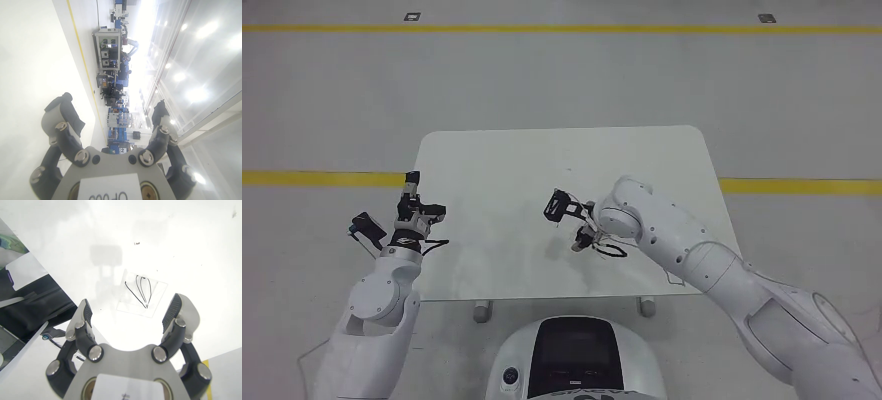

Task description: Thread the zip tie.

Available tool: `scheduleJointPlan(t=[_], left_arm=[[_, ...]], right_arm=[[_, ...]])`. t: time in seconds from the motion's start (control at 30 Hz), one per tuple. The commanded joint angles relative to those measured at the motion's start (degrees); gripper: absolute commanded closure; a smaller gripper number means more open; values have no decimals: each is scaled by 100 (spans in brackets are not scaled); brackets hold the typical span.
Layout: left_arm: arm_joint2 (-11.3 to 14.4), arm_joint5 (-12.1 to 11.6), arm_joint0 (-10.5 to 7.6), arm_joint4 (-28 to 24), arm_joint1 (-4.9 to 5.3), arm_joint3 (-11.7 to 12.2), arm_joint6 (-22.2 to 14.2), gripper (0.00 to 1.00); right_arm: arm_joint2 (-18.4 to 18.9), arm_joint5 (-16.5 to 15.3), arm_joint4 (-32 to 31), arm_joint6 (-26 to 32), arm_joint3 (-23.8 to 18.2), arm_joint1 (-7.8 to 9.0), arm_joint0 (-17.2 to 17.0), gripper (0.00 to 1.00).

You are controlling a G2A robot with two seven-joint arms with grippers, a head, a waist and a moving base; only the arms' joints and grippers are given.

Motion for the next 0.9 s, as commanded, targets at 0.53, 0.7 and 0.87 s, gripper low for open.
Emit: scheduleJointPlan(t=[0.53,0.7,0.87], left_arm=[[0,0,0,0,0,0,0,0],[0,0,0,0,0,0,0,0],[0,0,0,0,0,0,0,0]], right_arm=[[-141,-204,-528,98,202,-123,-70,76],[-182,-257,-583,47,362,-188,-34,79],[-286,-257,-653,-41,573,-269,36,80]])
